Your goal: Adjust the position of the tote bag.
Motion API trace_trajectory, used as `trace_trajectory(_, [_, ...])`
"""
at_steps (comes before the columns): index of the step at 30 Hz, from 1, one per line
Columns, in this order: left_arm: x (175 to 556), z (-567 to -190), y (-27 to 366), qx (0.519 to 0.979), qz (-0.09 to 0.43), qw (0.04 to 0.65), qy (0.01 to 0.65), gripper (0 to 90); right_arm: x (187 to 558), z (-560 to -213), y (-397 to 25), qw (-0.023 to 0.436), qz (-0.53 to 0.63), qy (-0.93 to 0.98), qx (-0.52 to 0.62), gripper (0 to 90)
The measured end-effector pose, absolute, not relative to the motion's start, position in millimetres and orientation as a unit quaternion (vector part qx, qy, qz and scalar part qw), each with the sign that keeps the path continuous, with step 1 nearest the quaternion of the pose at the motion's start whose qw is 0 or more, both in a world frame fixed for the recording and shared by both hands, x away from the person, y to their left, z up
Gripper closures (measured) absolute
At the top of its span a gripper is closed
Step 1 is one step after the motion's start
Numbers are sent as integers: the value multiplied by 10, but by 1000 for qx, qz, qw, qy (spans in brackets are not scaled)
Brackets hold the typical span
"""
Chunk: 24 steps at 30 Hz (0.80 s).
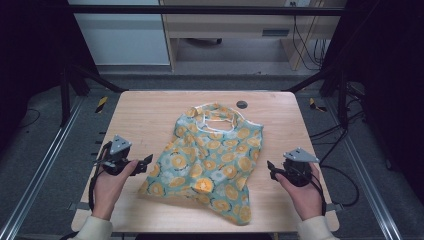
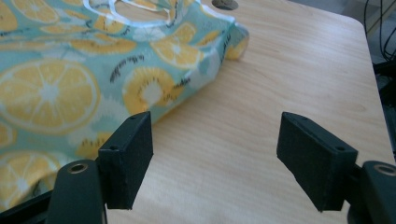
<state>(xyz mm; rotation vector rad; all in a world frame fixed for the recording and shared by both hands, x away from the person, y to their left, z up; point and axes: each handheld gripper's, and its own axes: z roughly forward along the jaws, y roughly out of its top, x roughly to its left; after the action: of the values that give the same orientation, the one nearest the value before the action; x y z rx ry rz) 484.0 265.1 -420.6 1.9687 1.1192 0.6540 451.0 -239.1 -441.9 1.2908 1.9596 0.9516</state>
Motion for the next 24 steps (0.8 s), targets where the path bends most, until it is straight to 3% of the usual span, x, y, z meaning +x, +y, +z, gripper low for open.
trace_trajectory(10, [5265, -4093, 2439, 796, 232, 357, 431, 78, 5029, -4234, -2293, 278, 354, 748, 487, 250])
trace_trajectory(24, [5688, -4148, 2146, 811, 223, 334, 426, 72, 5561, -4264, -2212, 243, 358, 738, 517, 247])
